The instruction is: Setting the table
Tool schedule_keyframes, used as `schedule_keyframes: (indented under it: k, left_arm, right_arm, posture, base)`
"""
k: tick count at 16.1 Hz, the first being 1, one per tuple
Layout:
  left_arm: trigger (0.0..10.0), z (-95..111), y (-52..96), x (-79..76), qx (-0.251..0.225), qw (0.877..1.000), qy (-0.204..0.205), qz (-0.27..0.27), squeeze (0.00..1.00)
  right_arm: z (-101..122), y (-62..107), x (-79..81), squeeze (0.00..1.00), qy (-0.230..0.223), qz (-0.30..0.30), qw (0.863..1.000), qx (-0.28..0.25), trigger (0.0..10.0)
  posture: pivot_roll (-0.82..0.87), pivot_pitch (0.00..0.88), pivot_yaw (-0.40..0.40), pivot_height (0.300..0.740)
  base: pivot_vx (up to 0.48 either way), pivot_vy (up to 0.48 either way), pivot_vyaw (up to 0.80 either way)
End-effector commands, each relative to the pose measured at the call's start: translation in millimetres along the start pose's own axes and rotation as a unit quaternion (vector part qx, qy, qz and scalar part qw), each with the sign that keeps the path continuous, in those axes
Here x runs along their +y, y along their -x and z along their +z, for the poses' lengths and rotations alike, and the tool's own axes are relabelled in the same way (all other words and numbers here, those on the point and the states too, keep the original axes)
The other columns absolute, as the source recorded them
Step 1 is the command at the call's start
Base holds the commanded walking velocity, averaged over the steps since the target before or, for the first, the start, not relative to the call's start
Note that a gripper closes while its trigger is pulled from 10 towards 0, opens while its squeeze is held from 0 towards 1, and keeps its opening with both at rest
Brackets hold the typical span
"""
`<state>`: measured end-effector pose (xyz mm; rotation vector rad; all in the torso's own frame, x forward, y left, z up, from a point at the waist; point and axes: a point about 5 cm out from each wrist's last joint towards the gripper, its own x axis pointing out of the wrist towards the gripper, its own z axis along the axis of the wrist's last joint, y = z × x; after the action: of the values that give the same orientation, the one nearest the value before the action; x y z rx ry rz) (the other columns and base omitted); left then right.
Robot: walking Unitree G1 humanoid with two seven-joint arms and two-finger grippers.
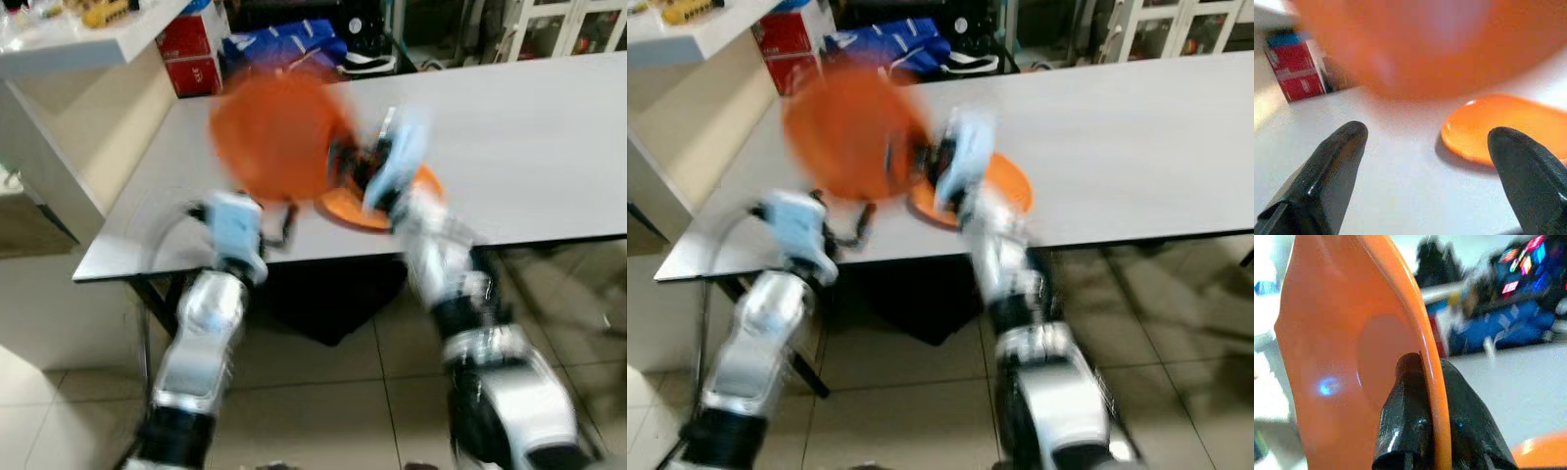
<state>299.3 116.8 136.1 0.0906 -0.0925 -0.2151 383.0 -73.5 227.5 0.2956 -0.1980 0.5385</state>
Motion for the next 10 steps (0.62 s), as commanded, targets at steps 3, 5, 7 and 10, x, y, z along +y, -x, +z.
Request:
schedule_keyframes:
  k: [3,5,7,10]
  left_arm:
    - [10.0,4.2,0.6,7.5,-0.003,1.0,-0.025,0.003,0.0]
    - [10.0,4.6,1.3,9.4,-0.003,1.0,-0.024,0.008,0.0]
    - [10.0,3.8,3.3,8.7,0.002,1.0,-0.024,0.009,0.0]
    - [10.0,3.2,5.2,8.1,0.006,1.0,-0.024,0.009,0.0]
  right_arm:
    - [10.4,-6.0,-29.3,0.0,-0.018,-0.101,0.995,-0.018,0.0]
    - [10.5,-4.4,-43.4,0.0,-0.028,-0.147,0.989,-0.013,0.0]
    - [3.4,0.3,-56.7,0.0,-0.035,-0.194,0.98,0.0,0.0]
    - [-5.4,7.6,-68.5,0.0,-0.053,-0.235,0.97,0.011,0.0]
  posture:
    - [-0.11,0.0,0.133,0.74]
    - [-0.1,0.0,0.128,0.74]
    - [-0.1,0.0,0.121,0.74]
    - [-0.09,0.0,0.122,0.74]
  base:
    - [0.0,0.0,0.0]
    - [0.0,0.0,0.0]
    - [0.0,0.0,0.0]
    - [0.0,0.0,0.0]
